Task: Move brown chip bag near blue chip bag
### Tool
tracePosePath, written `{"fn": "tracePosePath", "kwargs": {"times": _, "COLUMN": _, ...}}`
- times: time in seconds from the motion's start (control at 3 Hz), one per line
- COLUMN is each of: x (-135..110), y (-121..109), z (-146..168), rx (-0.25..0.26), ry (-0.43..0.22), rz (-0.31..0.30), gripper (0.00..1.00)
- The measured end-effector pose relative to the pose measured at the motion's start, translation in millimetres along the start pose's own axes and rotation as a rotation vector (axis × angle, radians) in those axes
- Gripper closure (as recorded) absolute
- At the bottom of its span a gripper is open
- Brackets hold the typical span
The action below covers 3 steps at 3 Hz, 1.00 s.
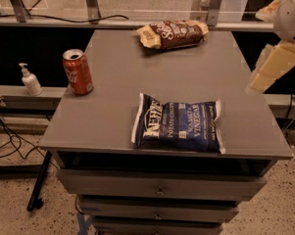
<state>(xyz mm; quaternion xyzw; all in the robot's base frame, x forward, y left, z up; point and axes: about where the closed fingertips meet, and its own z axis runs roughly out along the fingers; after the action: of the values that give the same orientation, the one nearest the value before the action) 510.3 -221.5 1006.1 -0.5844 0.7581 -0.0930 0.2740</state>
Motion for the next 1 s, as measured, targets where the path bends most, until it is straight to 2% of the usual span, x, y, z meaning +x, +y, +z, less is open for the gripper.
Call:
{"fn": "tracePosePath", "kwargs": {"times": 0.33, "x": -23, "y": -67, "z": 23, "rx": 0.130, "ry": -0.073, "rz": -0.029, "gripper": 0.00}}
{"fn": "tracePosePath", "kwargs": {"times": 0.67, "x": -45, "y": -121, "z": 62, "rx": 0.151, "ry": -0.129, "rz": -0.019, "gripper": 0.00}}
{"fn": "tracePosePath", "kwargs": {"times": 1.0, "x": -51, "y": -141, "z": 54, "rx": 0.188, "ry": -0.155, "rz": -0.012, "gripper": 0.00}}
